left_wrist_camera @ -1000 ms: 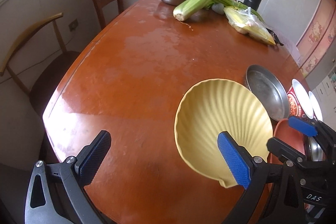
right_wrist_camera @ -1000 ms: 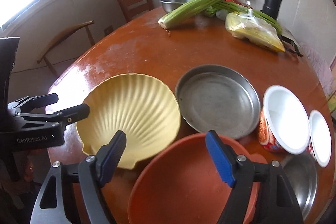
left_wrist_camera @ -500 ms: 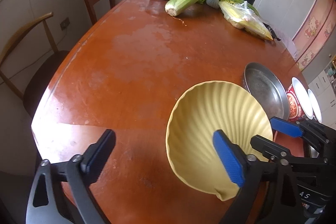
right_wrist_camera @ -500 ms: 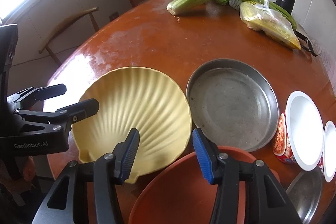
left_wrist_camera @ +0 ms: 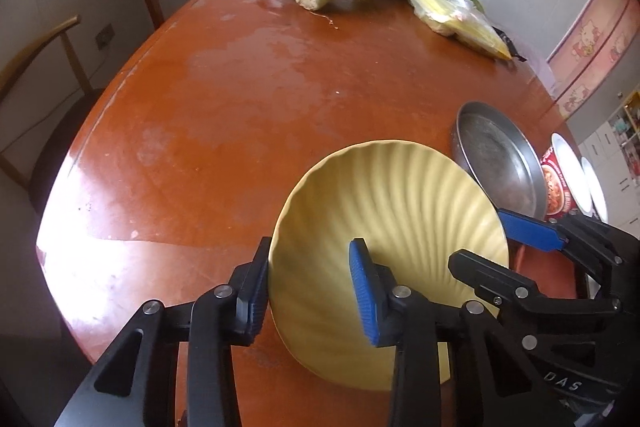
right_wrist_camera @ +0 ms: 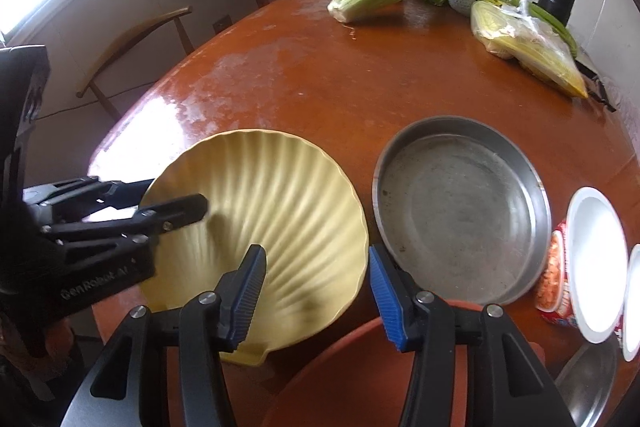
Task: Organize plates and bowls
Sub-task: 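Carry the shell bowl and set it down, opening the left gripper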
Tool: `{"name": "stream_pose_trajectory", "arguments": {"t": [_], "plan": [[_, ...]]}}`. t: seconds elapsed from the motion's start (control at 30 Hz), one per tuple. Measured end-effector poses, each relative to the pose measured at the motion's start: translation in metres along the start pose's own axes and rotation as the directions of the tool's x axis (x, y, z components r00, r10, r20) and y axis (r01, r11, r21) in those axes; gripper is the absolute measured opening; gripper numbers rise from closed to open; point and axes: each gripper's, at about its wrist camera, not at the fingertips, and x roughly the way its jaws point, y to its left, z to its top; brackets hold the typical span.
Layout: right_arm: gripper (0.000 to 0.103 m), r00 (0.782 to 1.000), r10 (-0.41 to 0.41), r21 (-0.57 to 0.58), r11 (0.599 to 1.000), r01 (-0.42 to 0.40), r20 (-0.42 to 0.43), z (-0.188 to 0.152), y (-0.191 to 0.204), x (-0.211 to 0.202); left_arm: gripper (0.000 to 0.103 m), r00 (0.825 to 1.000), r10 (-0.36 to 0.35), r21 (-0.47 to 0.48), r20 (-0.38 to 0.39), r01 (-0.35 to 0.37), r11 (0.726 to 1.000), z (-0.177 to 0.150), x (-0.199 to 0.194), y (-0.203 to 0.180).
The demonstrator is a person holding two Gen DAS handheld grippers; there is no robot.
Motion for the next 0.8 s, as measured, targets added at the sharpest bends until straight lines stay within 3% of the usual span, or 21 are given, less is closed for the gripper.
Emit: {"name": "stream_pose_trajectory", "arguments": {"t": [0.37, 0.8], "plan": [[0.053, 1.0, 0.007, -0.003, 1.0, -0.007, 0.02, 0.016, 0.011, -0.002, 0.038, 0.999, 0.01, -0.036, 0.035, -0.009, 0.999, 0.016, -0.009, 0.014], [0.053, 0.998, -0.024, 0.029, 0.999, 0.022, 0.059, 0.06, 0.005, 0.003, 0.039, 0.998, 0.028, -0.013, 0.062, -0.028, 1.0, 0.066, 0.002, 0.018]]}}
